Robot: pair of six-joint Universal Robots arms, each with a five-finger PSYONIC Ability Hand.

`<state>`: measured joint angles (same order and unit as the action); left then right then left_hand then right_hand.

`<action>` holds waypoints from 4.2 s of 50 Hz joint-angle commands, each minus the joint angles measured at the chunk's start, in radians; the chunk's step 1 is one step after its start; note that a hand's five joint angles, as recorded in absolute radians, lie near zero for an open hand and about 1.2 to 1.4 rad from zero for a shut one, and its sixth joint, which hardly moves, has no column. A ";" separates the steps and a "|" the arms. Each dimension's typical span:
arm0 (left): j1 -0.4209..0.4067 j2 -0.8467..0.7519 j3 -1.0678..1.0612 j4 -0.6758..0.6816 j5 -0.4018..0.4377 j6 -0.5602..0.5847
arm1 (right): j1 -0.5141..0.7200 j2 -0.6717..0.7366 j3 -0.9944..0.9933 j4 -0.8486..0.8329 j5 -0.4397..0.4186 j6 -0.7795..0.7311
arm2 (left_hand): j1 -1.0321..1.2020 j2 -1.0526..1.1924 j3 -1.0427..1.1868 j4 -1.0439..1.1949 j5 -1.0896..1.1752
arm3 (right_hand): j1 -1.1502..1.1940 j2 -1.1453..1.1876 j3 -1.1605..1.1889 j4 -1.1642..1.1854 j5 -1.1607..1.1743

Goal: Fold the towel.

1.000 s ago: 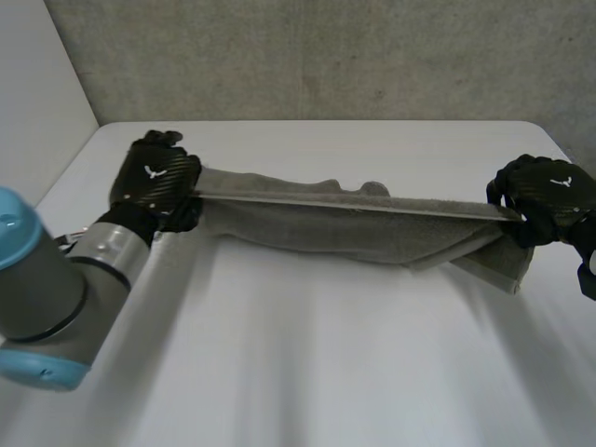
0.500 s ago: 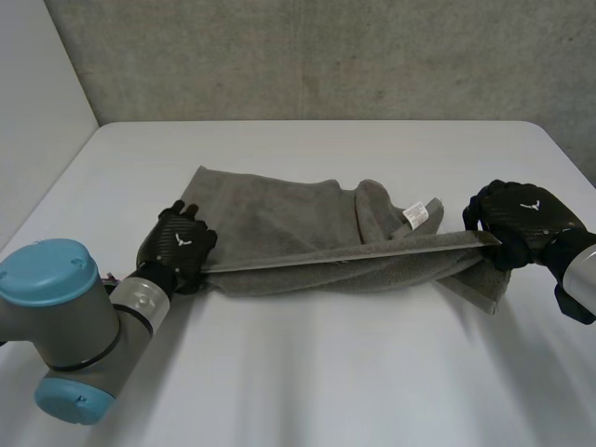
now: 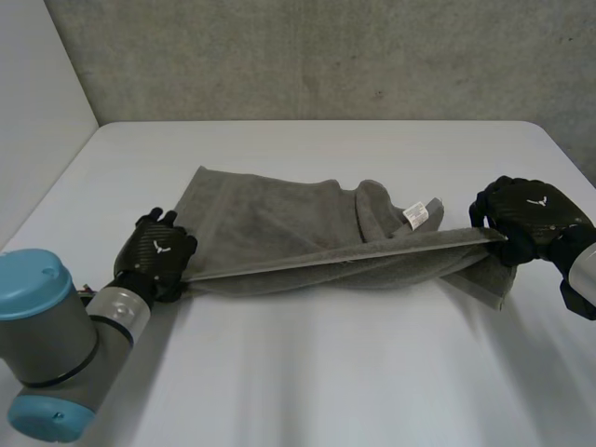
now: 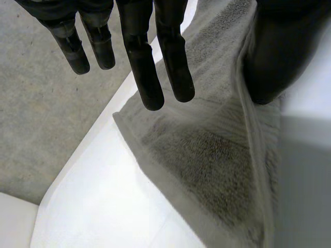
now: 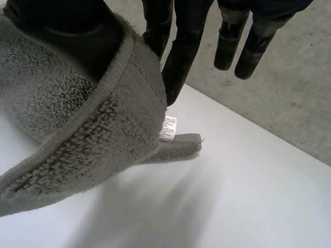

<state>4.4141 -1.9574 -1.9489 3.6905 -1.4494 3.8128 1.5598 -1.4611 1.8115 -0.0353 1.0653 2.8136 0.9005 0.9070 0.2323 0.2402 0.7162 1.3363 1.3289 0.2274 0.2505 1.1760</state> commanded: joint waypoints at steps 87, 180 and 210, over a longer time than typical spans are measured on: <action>0.214 0.457 -0.019 -0.188 0.118 -0.398 | 0.128 -0.036 -0.204 0.336 0.087 -0.420 | 0.496 0.489 -0.058 -0.066 0.506 | 0.060 0.067 -0.053 -0.076 0.046; 0.194 0.150 0.389 -0.101 0.078 -0.564 | 0.200 0.133 -0.457 -0.026 0.035 -0.088 | 0.496 0.489 -0.058 -0.066 0.506 | 0.060 0.067 -0.053 -0.076 0.046; 0.446 0.563 -0.153 -0.096 0.442 -0.398 | -0.173 -0.199 -0.107 0.344 -0.194 -0.339 | 0.496 0.489 -0.058 -0.066 0.506 | 0.060 0.067 -0.053 -0.076 0.046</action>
<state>4.8205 -1.4347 -2.0986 3.6343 -1.0689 3.4215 1.4094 -1.6611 1.7351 0.2993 0.8828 2.4718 1.3364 1.3531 0.2323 0.2401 1.1808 1.3362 1.3233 0.2273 0.2505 1.1724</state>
